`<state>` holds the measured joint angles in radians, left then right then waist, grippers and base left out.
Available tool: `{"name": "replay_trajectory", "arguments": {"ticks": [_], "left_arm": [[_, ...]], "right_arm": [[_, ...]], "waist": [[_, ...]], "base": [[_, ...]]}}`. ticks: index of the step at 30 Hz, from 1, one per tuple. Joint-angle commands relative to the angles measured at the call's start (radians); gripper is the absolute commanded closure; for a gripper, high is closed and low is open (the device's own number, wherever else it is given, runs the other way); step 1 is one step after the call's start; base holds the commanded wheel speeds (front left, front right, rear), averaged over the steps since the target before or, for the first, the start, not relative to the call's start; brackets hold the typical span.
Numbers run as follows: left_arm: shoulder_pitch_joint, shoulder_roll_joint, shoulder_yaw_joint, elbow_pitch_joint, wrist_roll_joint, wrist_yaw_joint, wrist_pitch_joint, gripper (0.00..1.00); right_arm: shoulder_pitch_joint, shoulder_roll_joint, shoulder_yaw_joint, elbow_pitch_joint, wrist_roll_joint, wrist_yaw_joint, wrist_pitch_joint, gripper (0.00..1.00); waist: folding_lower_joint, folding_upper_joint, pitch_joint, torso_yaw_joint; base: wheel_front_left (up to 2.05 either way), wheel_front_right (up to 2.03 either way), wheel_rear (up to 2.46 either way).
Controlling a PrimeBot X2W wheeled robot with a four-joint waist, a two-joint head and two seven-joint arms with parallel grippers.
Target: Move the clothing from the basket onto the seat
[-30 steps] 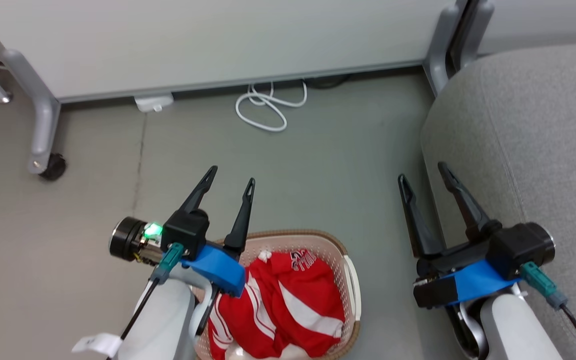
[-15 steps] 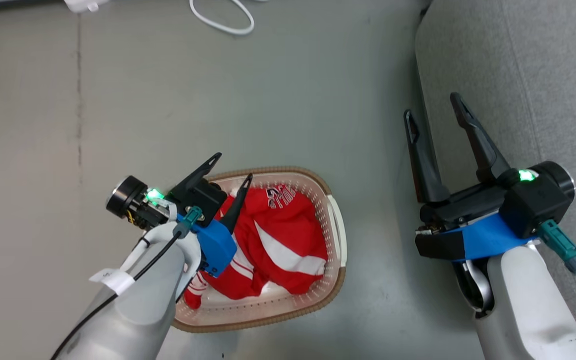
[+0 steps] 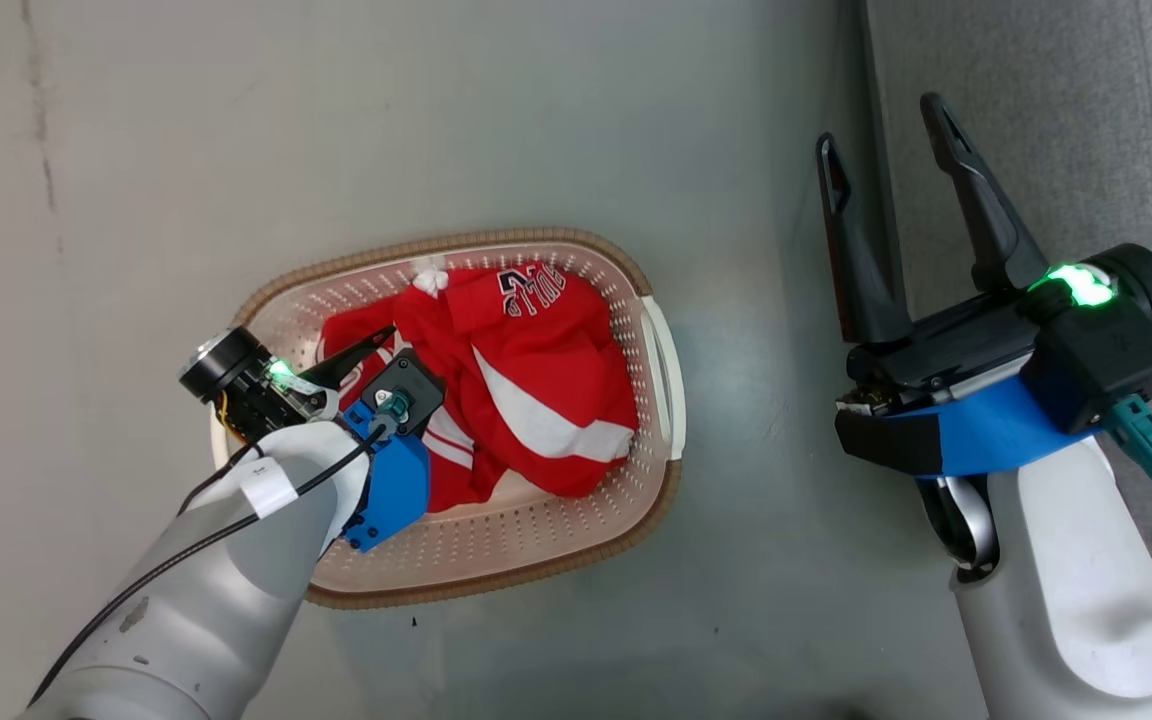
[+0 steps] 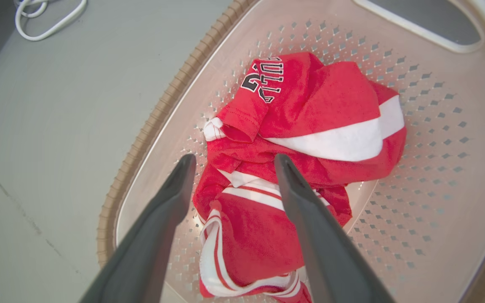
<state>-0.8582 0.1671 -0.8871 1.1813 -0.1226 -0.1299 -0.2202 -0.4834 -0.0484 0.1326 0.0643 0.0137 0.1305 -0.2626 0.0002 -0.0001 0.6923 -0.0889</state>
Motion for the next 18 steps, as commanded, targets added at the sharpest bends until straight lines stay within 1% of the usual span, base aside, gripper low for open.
{"name": "replay_trajectory", "arguments": {"ticks": [1,8,14,18], "left_arm": [[-0.025,0.003,-0.024,0.019,0.001,0.0,0.008,0.0],[-0.097,0.023,-0.112,0.084,0.002,0.0,0.114,0.0],[-0.138,0.04,-0.144,0.101,-0.009,0.0,0.211,0.0],[-0.161,0.051,-0.166,0.106,-0.005,0.0,0.304,0.0]], "right_arm": [[-0.02,-0.003,-0.003,-0.008,-0.008,0.0,-0.004,0.0],[-0.038,-0.004,-0.011,-0.021,-0.018,0.0,-0.004,0.0],[-0.051,-0.004,-0.016,-0.033,-0.016,0.0,-0.004,0.0],[-0.057,-0.004,-0.015,-0.041,-0.02,0.0,-0.004,0.0]], "waist": [[-0.0002,0.0001,0.038,-0.007],[-0.0002,0.0001,0.105,-0.007],[-0.0002,0.0001,0.154,-0.017],[-0.0002,0.0001,0.19,-0.024]], "base": [[0.0,0.0,0.0],[0.0,0.0,0.0],[0.0,0.0,0.0],[0.0,0.0,0.0]]}}
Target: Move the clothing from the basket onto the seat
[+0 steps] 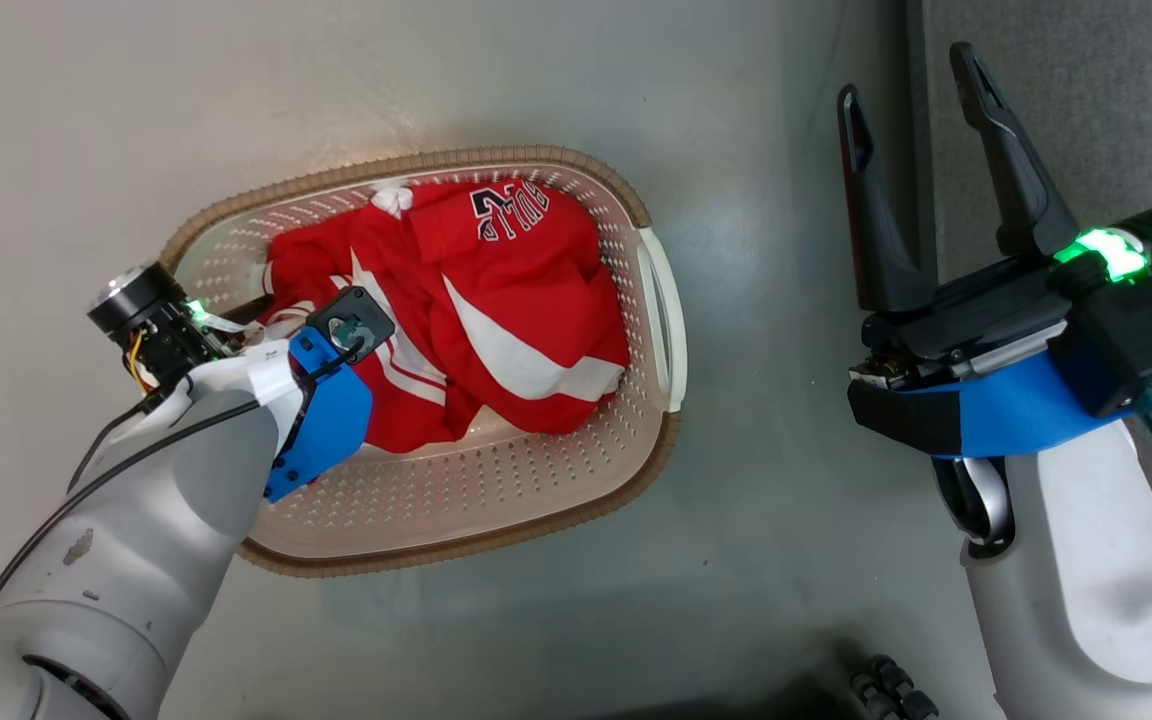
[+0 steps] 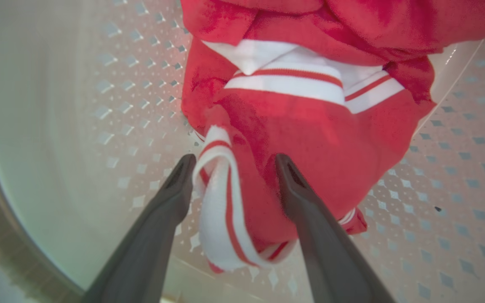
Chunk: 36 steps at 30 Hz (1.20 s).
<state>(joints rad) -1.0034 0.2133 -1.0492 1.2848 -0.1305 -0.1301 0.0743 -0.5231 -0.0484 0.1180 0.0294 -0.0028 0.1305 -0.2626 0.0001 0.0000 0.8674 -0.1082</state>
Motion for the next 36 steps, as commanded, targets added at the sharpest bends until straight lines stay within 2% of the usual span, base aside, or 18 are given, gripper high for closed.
{"name": "replay_trajectory", "arguments": {"ticks": [1,6,14,15,16,21,24,36], "left_arm": [[-0.024,0.006,-0.015,0.003,0.01,0.0,0.034,0.0],[-0.047,-0.007,-0.053,0.005,0.021,0.0,0.131,0.0],[-0.031,-0.032,-0.082,0.006,0.023,0.017,0.209,0.0],[-0.027,-0.035,-0.083,0.006,0.022,0.021,0.214,0.63],[-0.025,-0.038,-0.083,0.006,0.018,0.022,0.219,0.98],[-0.012,-0.046,-0.089,0.005,0.013,0.029,0.199,1.0],[-0.01,-0.048,-0.09,0.005,0.006,0.035,0.15,1.0],[0.008,-0.08,-0.036,0.005,-0.083,0.02,-0.026,1.0]], "right_arm": [[-0.019,-0.004,-0.002,-0.008,-0.003,0.0,-0.004,0.0],[-0.027,-0.004,0.001,-0.017,0.006,0.0,-0.004,0.0],[-0.032,-0.004,-0.004,-0.023,0.012,0.0,-0.004,0.0],[-0.032,-0.004,-0.005,-0.022,0.011,0.0,-0.004,0.0],[-0.032,-0.004,-0.005,-0.022,0.011,0.0,-0.004,0.0],[-0.031,-0.004,-0.011,-0.013,0.012,0.0,-0.004,0.0],[-0.027,-0.004,-0.013,-0.007,0.013,0.0,-0.004,0.0],[0.014,-0.004,-0.018,0.02,0.005,0.0,-0.004,0.0]], "waist": [[-0.0001,0.0,0.022,-0.006],[-0.0001,0.0,0.058,-0.014],[-0.0001,0.0,0.09,-0.017],[-0.0001,0.0,0.091,-0.016],[-0.0001,0.0,0.092,-0.016],[-0.0001,0.0,0.082,-0.013],[-0.0001,0.0,0.061,-0.009],[-0.0001,0.0,-0.093,0.025]], "base": [[0.0,0.0,0.0],[0.0,0.0,0.0],[0.0,0.0,0.0],[0.0,0.0,0.0],[0.0,0.0,0.0],[0.0,0.0,0.0],[0.0,0.0,0.0],[0.0,0.0,0.0]]}}
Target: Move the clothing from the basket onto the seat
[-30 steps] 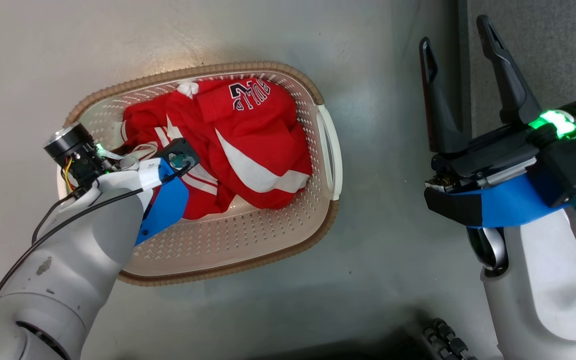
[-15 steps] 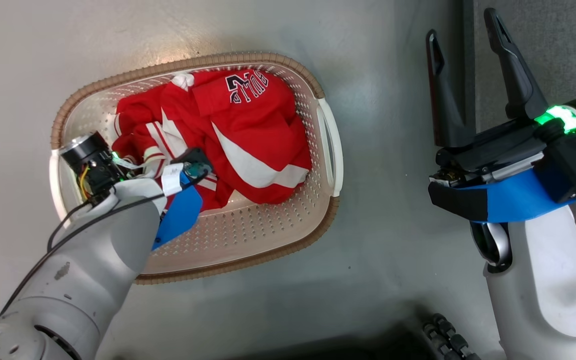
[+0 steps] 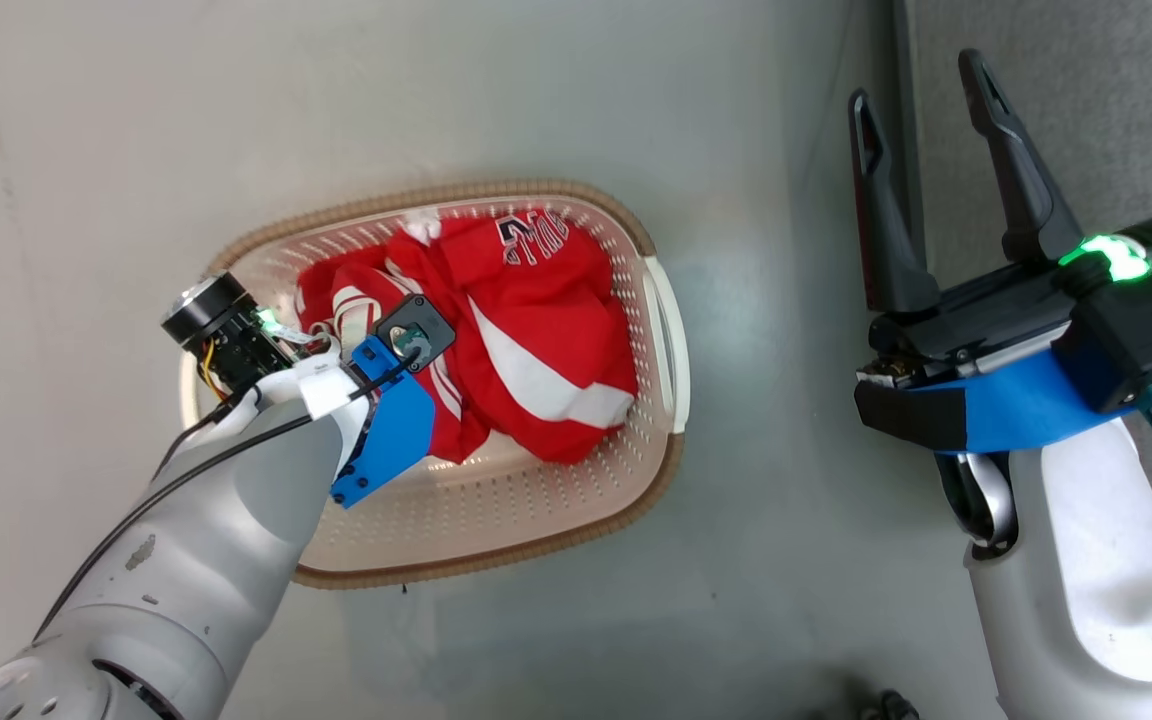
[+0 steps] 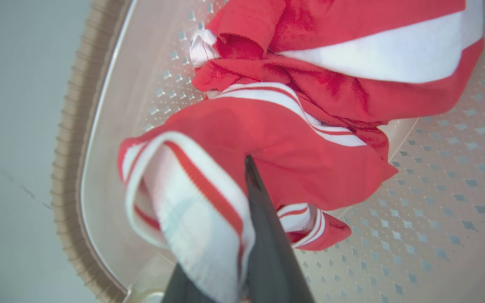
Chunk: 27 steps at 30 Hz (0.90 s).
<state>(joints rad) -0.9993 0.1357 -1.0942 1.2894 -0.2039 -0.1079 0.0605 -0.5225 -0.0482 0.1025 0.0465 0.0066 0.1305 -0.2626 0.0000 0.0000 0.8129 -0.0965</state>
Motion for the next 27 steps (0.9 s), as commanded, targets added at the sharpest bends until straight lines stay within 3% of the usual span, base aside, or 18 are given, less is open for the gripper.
{"name": "replay_trajectory", "arguments": {"ticks": [1,20,27], "left_arm": [[0.007,-0.006,0.017,0.0,-0.021,-0.003,-0.03,1.0],[0.107,-0.06,0.126,-0.03,-0.193,-0.017,-0.298,1.0],[0.11,-0.074,0.175,-0.142,-0.23,0.016,-0.326,1.0]], "right_arm": [[0.018,-0.004,-0.004,0.006,-0.003,0.0,-0.004,0.0],[0.147,-0.005,-0.019,0.058,0.005,0.0,-0.003,0.0],[0.195,-0.004,-0.035,0.071,0.011,0.0,-0.003,0.0]], "waist": [[0.0,0.0,-0.056,0.016],[0.0,0.0,-0.386,0.071],[0.0,0.0,-0.48,0.081]], "base": [[0.0,0.0,0.0],[0.0,0.0,0.0],[0.0,0.0,0.0]]}}
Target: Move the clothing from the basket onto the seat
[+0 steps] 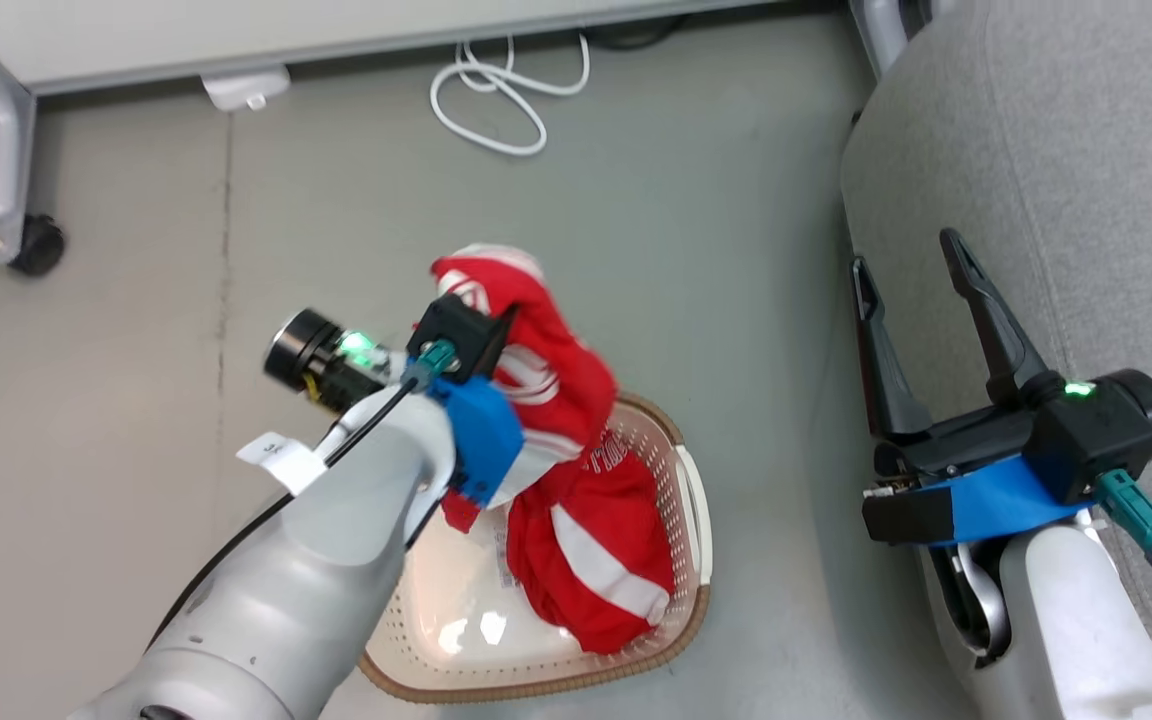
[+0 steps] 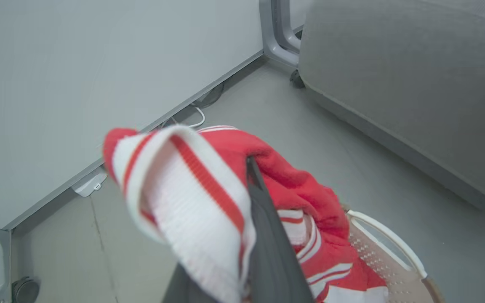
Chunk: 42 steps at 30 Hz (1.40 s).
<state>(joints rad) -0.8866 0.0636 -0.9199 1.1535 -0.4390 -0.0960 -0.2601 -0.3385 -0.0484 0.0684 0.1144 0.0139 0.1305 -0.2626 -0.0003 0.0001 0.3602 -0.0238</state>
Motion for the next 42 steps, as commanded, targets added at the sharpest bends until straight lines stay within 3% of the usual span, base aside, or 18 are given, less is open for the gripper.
{"name": "replay_trajectory", "arguments": {"ticks": [1,9,19,32,42], "left_arm": [[-0.003,-0.003,0.014,-0.044,0.002,0.01,-0.006,1.0],[0.06,0.042,0.126,-0.434,0.055,0.03,-0.006,1.0],[0.102,0.043,0.23,-0.657,0.053,0.009,-0.006,1.0],[0.151,0.047,0.26,-0.76,0.065,-0.001,-0.007,1.0],[0.148,0.046,0.256,-0.747,0.072,-0.006,-0.007,1.0]], "right_arm": [[0.019,-0.005,-0.003,0.005,0.002,0.0,-0.003,0.0],[0.066,-0.007,-0.002,0.008,0.003,0.0,-0.003,0.0],[0.119,-0.006,-0.007,-0.059,0.014,0.0,-0.003,0.0],[0.167,-0.009,0.003,-0.091,0.031,0.0,-0.003,0.0],[0.105,-0.041,0.107,-0.146,0.038,0.0,-0.003,0.0]], "waist": [[0.0003,-0.0001,-0.039,0.011],[0.0003,-0.0001,-0.132,0.008],[0.0003,-0.0001,-0.205,-0.016],[0.0003,-0.0001,-0.253,-0.022],[0.0003,-0.0001,-0.235,-0.004]], "base": [[0.0,0.0,0.0],[0.0,0.0,0.0],[0.0,0.0,0.0],[0.0,0.0,0.0],[0.0,0.0,0.0]]}}
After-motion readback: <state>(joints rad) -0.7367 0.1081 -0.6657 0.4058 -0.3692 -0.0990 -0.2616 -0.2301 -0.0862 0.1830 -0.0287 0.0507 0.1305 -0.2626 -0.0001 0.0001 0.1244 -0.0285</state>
